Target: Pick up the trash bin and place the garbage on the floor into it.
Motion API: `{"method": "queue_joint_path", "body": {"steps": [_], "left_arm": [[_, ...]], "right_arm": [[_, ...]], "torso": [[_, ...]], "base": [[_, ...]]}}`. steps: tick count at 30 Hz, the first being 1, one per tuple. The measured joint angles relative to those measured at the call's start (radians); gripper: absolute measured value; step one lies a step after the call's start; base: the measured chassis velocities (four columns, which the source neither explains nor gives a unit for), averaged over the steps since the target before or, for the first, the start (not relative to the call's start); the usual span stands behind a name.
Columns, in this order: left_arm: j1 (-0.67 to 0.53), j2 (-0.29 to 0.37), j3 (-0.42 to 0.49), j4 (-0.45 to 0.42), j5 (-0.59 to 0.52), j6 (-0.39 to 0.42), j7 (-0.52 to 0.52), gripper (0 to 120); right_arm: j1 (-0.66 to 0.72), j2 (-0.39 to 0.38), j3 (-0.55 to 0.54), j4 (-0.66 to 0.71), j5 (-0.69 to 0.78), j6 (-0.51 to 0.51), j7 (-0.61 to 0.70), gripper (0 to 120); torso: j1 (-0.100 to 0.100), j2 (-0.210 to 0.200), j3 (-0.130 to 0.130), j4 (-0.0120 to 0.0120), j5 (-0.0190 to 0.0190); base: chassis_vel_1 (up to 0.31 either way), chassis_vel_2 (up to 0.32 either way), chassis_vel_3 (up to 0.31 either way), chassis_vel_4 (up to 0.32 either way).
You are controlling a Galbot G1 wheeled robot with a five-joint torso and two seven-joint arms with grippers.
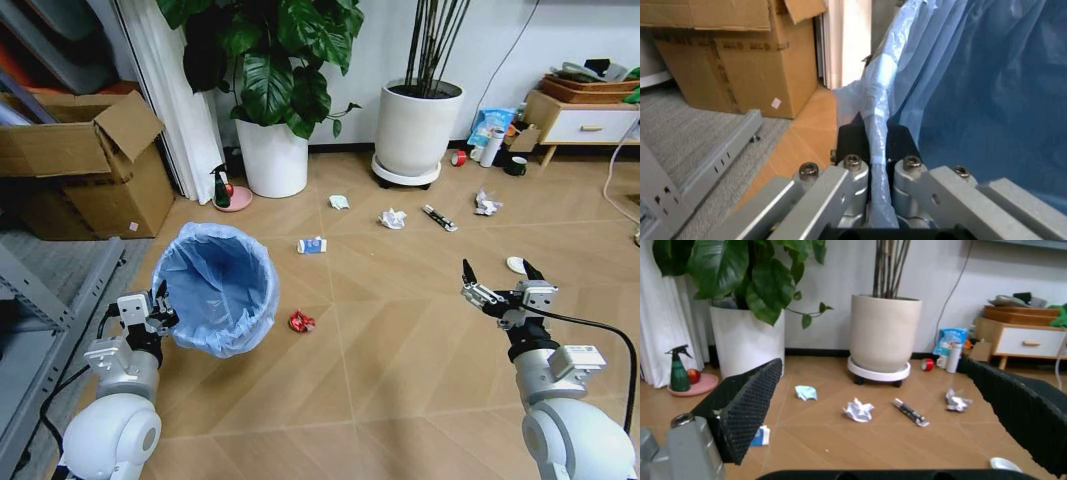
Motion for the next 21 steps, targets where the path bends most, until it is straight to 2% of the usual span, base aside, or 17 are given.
{"method": "queue_joint_path", "body": {"steps": [16,19,21], "left_arm": [[-0.002,-0.011,0.001,0.008,0.002,-0.003,0.002,0],[-0.003,-0.014,0.001,0.008,0.003,-0.003,0.002,0],[-0.007,-0.015,0.003,0.008,0.002,-0.003,0.003,0]], "right_arm": [[0.003,-0.005,-0.006,-0.02,-0.005,0.012,-0.006,100],[0.003,-0.01,-0.008,-0.031,0.0,0.015,-0.01,100],[0.006,-0.021,-0.015,-0.052,0.016,0.015,-0.018,100]], "torso": [[0.0,0.0,0.0,0.0,-0.0003],[0.0,0.0,0.0,0.0001,-0.0008],[0.0,0.0,0.0,0.0,0.0002]], "base": [[-0.044,0.303,0.041,-0.308],[-0.032,0.269,0.023,-0.242],[-0.009,0.173,0.033,-0.111]]}}
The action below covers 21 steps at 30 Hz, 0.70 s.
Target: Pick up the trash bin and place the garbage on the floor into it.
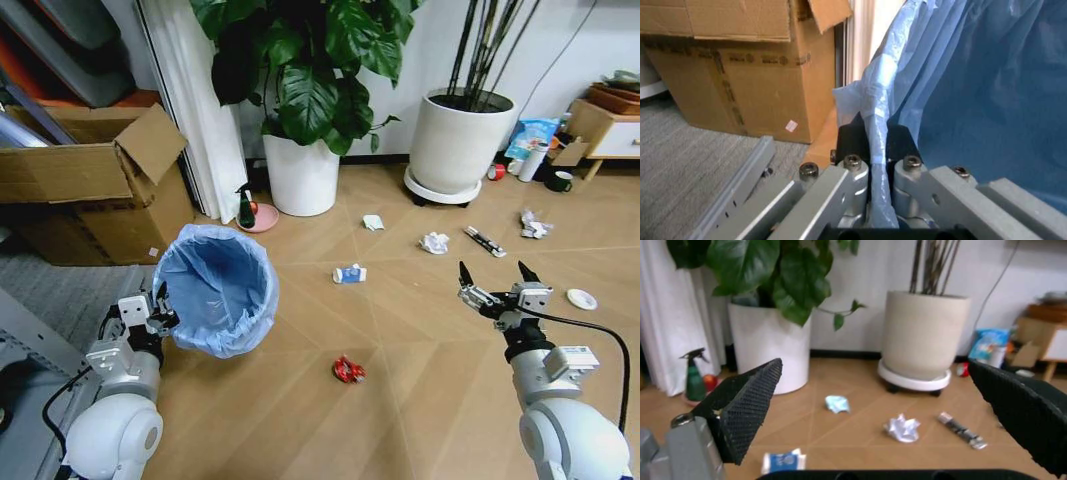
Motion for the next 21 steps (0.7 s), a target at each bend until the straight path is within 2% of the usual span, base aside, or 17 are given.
{"method": "queue_joint_path", "body": {"steps": [3,7,9,11,12,13,14,17,18,20,21], "left_arm": [[-0.005,-0.001,0.005,0.002,-0.003,0.002,0.001,0],[-0.012,0.0,0.015,0.013,-0.009,0.009,0.004,0],[-0.011,0.0,0.015,0.013,-0.009,0.01,0.005,0],[0.001,-0.001,0.006,0.013,-0.009,0.01,0.006,0],[0.003,-0.001,0.003,0.013,-0.009,0.01,0.006,0],[0.01,-0.001,-0.007,0.009,-0.009,0.01,0.005,0],[0.01,-0.001,-0.007,0.009,-0.009,0.01,0.005,0],[0.025,-0.003,-0.023,-0.004,-0.008,0.01,0.002,0],[0.025,-0.003,-0.023,-0.004,-0.008,0.01,0.002,0],[0.038,-0.003,-0.035,-0.014,-0.008,0.009,0.002,0],[0.038,-0.003,-0.035,-0.014,-0.008,0.009,0.002,0]], "right_arm": [[0.006,-0.022,-0.019,-0.041,0.02,0.003,-0.005,100],[0.024,-0.119,-0.086,-0.192,0.05,0.031,-0.052,100],[0.028,-0.132,-0.095,-0.212,0.055,0.032,-0.061,100],[0.063,-0.229,-0.16,-0.31,0.08,0.044,-0.117,100],[0.075,-0.255,-0.176,-0.331,0.083,0.046,-0.129,100],[0.104,-0.318,-0.226,-0.382,0.09,0.048,-0.168,100],[0.104,-0.318,-0.226,-0.382,0.09,0.048,-0.168,100],[0.167,-0.392,-0.335,-0.473,0.092,0.044,-0.258,100],[0.167,-0.392,-0.335,-0.473,0.092,0.044,-0.258,100],[0.229,-0.416,-0.426,-0.561,0.054,0.061,-0.328,100],[0.229,-0.416,-0.426,-0.561,0.054,0.061,-0.328,100]], "torso": [[0.0,0.0,0.0,-0.0001,-0.0002],[0.0,0.0,0.0,-0.0003,0.0001],[0.0,0.0,0.0,-0.0004,-0.0003],[0.0,0.0,0.0,-0.0004,0.0007],[0.0,0.0,0.0,-0.0003,0.0002],[0.0,0.0,0.0,-0.0002,-0.0008],[0.0,0.0,0.0,-0.0002,-0.0008],[0.0,0.0,0.0,-0.0001,-0.0005],[0.0,0.0,0.0,-0.0001,-0.0005],[0.0,0.0,0.0,-0.0002,0.0],[0.0,0.0,0.0,-0.0002,0.0]], "base": [[0.0,0.075,0.018,-0.02],[-0.003,-0.048,-0.001,0.047],[-0.007,-0.045,-0.014,0.065],[-0.002,-0.058,-0.009,0.046],[0.0,0.0,0.0,0.0],[0.0,0.0,0.0,0.0],[0.0,0.0,0.0,0.0],[0.0,0.0,0.0,0.0],[0.0,0.0,0.0,0.0],[0.0,0.0,0.0,0.0],[0.0,0.0,0.0,0.0]]}}
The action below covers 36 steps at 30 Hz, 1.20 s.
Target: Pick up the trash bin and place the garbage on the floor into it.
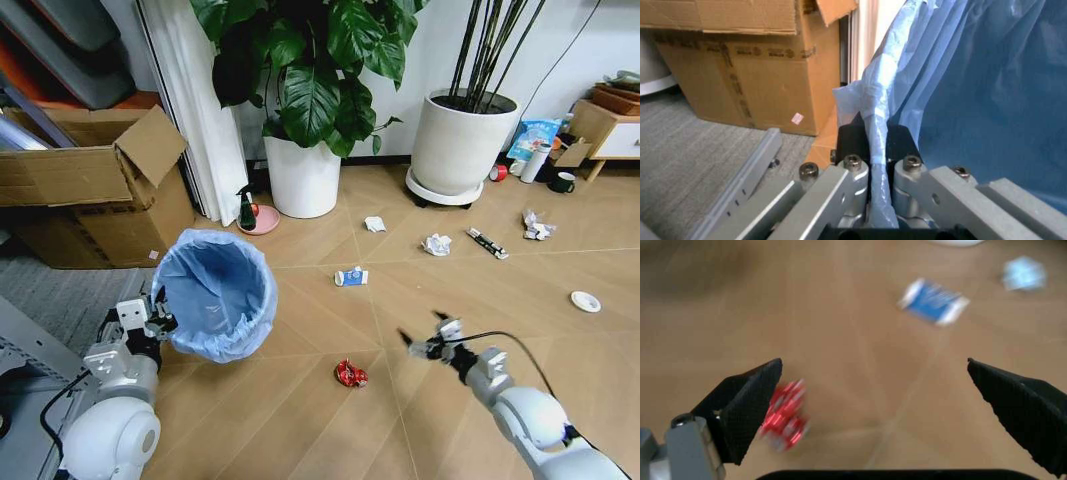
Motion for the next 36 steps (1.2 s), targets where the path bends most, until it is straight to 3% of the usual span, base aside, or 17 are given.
{"method": "queue_joint_path", "body": {"steps": [1,3,5,7,8,10,18,28,36], "left_arm": [[0.012,0.004,-0.012,-0.006,0.0,-0.001,0.0,0],[0.018,0.006,-0.02,-0.009,0.0,-0.001,0.0,0],[0.029,0.007,-0.033,-0.014,0.0,-0.003,0.0,0],[0.032,0.007,-0.039,-0.017,0.0,-0.005,0.0,0],[0.036,0.007,-0.042,-0.018,-0.001,-0.006,0.0,0],[0.04,0.007,-0.047,-0.02,-0.003,-0.007,0.001,0],[0.037,0.017,-0.051,-0.02,-0.013,-0.008,0.002,0],[0.029,0.02,-0.048,-0.011,-0.018,-0.008,0.002,0],[0.023,0.03,-0.045,-0.006,-0.025,-0.008,0.003,0]], "right_arm": [[0.067,-0.006,-0.083,-0.083,-0.031,0.016,-0.043,100],[0.101,-0.003,-0.126,-0.126,-0.041,0.025,-0.052,100],[0.174,0.015,-0.212,-0.215,-0.062,0.044,-0.063,100],[0.202,0.028,-0.241,-0.248,-0.069,0.056,-0.066,100],[0.231,0.05,-0.267,-0.286,-0.078,0.071,-0.074,100],[0.273,0.096,-0.304,-0.354,-0.092,0.084,-0.084,100],[0.334,0.203,-0.349,-0.523,-0.112,0.097,-0.087,100],[0.349,0.231,-0.348,-0.585,-0.094,0.099,-0.104,100],[0.386,0.298,-0.337,-0.679,-0.109,0.107,-0.102,100]], "torso": [[0.0,0.0,0.0,0.0004,0.0005],[0.0,0.0,0.0,-0.0003,-0.0012],[0.0,0.0,0.0,0.0001,0.001],[0.0,0.0,0.0,0.0002,0.0007],[0.0,0.0,0.0,0.0001,-0.0014],[0.0,0.0,0.0,0.0002,0.0005],[0.0,0.0,0.0,0.0001,-0.0004],[0.0,0.0,0.0,-0.0001,-0.0005],[0.0,0.0,0.0,0.0001,-0.0002]], "base": [[0.0,0.0,0.0,0.0],[0.0,0.0,0.0,0.0],[0.0,0.0,0.0,0.0],[0.0,0.0,0.0,0.0],[0.0,0.0,0.0,0.0],[0.0,0.0,0.0,0.0],[0.0,0.0,0.0,0.0],[0.0,0.0,0.0,0.0],[0.0,0.0,0.0,0.0]]}}
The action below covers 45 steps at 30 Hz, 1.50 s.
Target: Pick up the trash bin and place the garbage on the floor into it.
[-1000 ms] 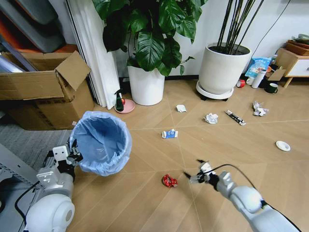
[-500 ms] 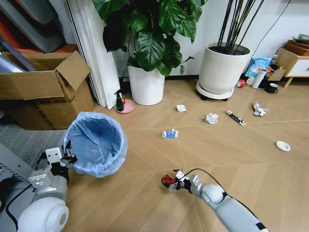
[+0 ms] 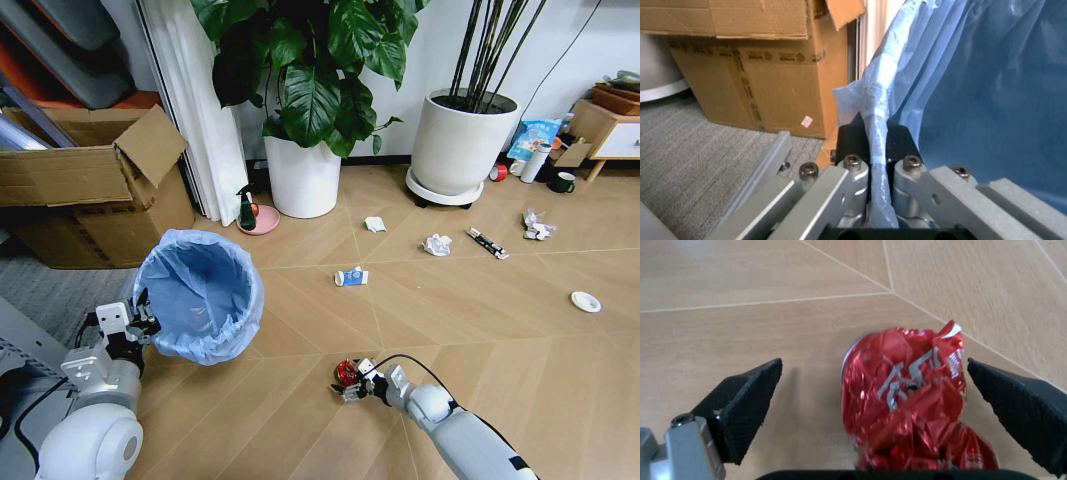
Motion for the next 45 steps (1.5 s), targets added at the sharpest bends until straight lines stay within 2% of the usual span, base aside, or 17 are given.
{"method": "queue_joint_path", "body": {"steps": [7,8,9,11,12,13,20,24,31,37,40,41,44,45], "left_arm": [[0.002,-0.001,-0.001,-0.001,0.0,0.0,0.001,0],[0.002,0.0,-0.001,-0.001,0.0,0.0,0.001,0],[0.002,0.0,-0.001,-0.001,0.0,0.0,0.001,0],[0.001,0.0,-0.001,-0.001,0.0,0.0,0.001,0],[0.0,0.001,-0.001,0.0,0.0,0.0,0.002,0],[0.0,0.001,-0.001,0.0,0.0,0.0,0.002,0],[-0.004,0.001,0.01,0.006,0.0,0.0,0.002,0],[-0.007,0.001,0.012,0.009,0.0,0.0,0.003,0],[-0.009,0.001,0.012,0.009,0.0,0.0,0.004,0],[-0.005,0.009,0.01,0.005,-0.002,0.005,0.004,0],[-0.003,0.035,0.012,0.006,-0.014,0.015,0.004,0],[-0.003,0.035,0.012,0.006,-0.014,0.015,0.004,0],[-0.01,0.073,0.027,0.015,-0.05,0.043,0.001,0],[-0.01,0.073,0.027,0.015,-0.05,0.043,0.001,0]], "right_arm": [[0.009,0.016,0.004,-0.03,-0.011,0.01,0.007,95],[0.01,0.019,0.007,-0.033,-0.011,0.011,0.011,90],[0.01,0.019,0.007,-0.033,-0.011,0.011,0.011,90],[0.011,0.024,0.01,-0.037,-0.012,0.012,0.021,81],[0.011,0.026,0.012,-0.04,-0.012,0.013,0.026,74],[0.011,0.026,0.012,-0.04,-0.012,0.013,0.026,74],[0.018,0.031,0.021,-0.054,-0.018,0.015,0.044,48],[0.02,0.032,0.025,-0.057,-0.019,0.017,0.051,42],[0.015,0.033,0.038,-0.048,-0.016,0.017,0.07,42],[-0.007,0.022,0.092,0.063,0.018,-0.005,0.103,42],[-0.018,-0.011,0.136,0.235,0.094,-0.048,0.131,42],[-0.018,-0.011,0.136,0.235,0.094,-0.048,0.131,42],[0.003,-0.072,0.147,0.388,0.161,-0.065,0.142,42],[0.003,-0.072,0.147,0.388,0.161,-0.065,0.142,42]], "torso": [[0.0,0.0,0.0,-0.0001,0.0001],[0.0,0.0,0.0,0.0,0.0001],[0.0,0.0,0.0,0.0,0.0001],[0.0,0.0,0.0,0.0,0.0],[0.0,0.0,0.0,0.0,0.0001],[0.0,0.0,0.0,0.0,0.0001],[0.0,0.0,0.0,-0.0001,0.0],[0.0,0.0,0.0,0.0,0.0],[0.0,0.0,0.0,-0.0001,0.0001],[0.0,0.0,0.0,-0.0001,0.0002],[0.0,0.0,0.0,0.0001,0.0002],[0.0,0.0,0.0,0.0001,0.0002],[0.0,0.0,0.0,0.0,0.0004],[0.0,0.0,0.0,0.0,0.0004]], "base": [[0.0,0.0,0.0,0.0],[0.0,0.0,0.0,0.0],[0.0,0.0,0.0,0.0],[0.0,0.0,0.0,0.0],[0.0,0.0,0.0,0.0],[0.0,0.0,0.0,0.0],[0.0,0.0,0.0,0.0],[0.0,0.0,0.0,0.0],[0.0,0.0,0.0,0.0],[0.0,0.0,0.0,0.0],[0.0,0.0,0.0,0.0],[0.0,0.0,0.0,0.0],[0.0,0.0,0.0,0.0],[0.0,0.0,0.0,0.0]]}}
